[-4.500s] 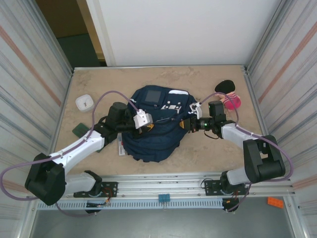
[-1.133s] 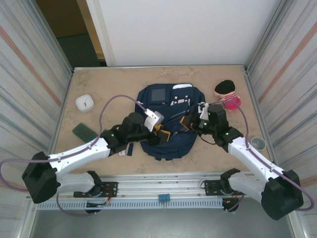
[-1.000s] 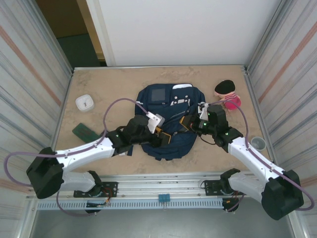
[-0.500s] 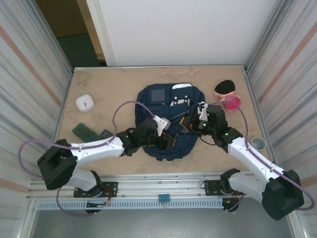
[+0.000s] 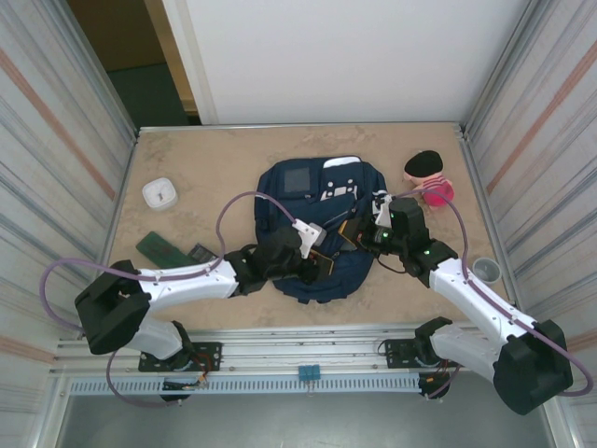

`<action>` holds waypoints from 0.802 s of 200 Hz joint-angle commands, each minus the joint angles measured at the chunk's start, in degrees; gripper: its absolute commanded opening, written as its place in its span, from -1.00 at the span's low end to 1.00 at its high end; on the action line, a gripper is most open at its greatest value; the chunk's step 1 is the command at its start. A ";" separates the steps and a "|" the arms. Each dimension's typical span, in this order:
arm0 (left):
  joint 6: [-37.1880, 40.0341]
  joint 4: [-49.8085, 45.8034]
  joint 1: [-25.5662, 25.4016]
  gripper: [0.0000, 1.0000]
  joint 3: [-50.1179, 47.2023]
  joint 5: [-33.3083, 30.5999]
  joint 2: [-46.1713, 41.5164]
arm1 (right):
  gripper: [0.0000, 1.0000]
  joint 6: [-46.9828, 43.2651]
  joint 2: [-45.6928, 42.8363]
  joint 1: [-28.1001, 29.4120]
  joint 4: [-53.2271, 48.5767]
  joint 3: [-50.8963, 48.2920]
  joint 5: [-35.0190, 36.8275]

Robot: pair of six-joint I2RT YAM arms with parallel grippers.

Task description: Pack the student bag

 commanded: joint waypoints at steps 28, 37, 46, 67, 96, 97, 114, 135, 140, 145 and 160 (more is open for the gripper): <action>-0.75 6.59 -2.84 -0.18 -1.88 3.53 -1.74 | -0.93 -0.92 -0.21 0.59 2.95 3.30 -0.36; -0.42 7.24 -2.81 -0.26 -1.89 3.70 -1.69 | -0.94 -0.92 -0.17 0.70 2.91 3.30 -0.45; 0.02 8.26 -2.89 -0.33 -1.85 4.47 -1.53 | -0.94 -0.92 -0.16 0.71 2.94 3.30 -0.58; 0.47 9.40 -3.03 -0.47 -1.42 6.23 -0.83 | -0.94 -1.01 -0.29 0.64 2.77 3.33 -0.50; 0.86 10.21 -3.90 -0.62 -2.20 6.82 -1.41 | -0.95 -1.14 -0.30 0.51 2.67 3.02 -0.51; 0.85 10.21 -3.94 -0.62 -2.21 6.84 -1.46 | -0.95 -1.16 -0.32 0.55 2.64 3.03 -0.56; 0.92 10.57 -4.20 -0.51 -3.04 7.18 -2.18 | -0.95 -1.27 -0.48 0.37 2.34 2.96 -0.45; 0.70 11.10 -4.42 -0.30 -4.29 7.51 -3.49 | -0.95 -1.27 -0.90 0.07 1.99 2.61 -0.17; 0.66 11.27 -4.41 -0.27 -4.64 7.66 -3.89 | -0.95 -1.27 -0.95 -0.07 1.92 2.53 -0.09; 0.45 11.14 -4.58 -0.23 -5.00 7.51 -4.39 | -0.95 -1.27 -1.04 -0.15 1.77 2.51 -0.10; -0.82 9.36 -4.59 -0.15 -6.38 4.77 -6.31 | -0.95 -1.27 -1.29 -0.43 1.73 2.32 -0.34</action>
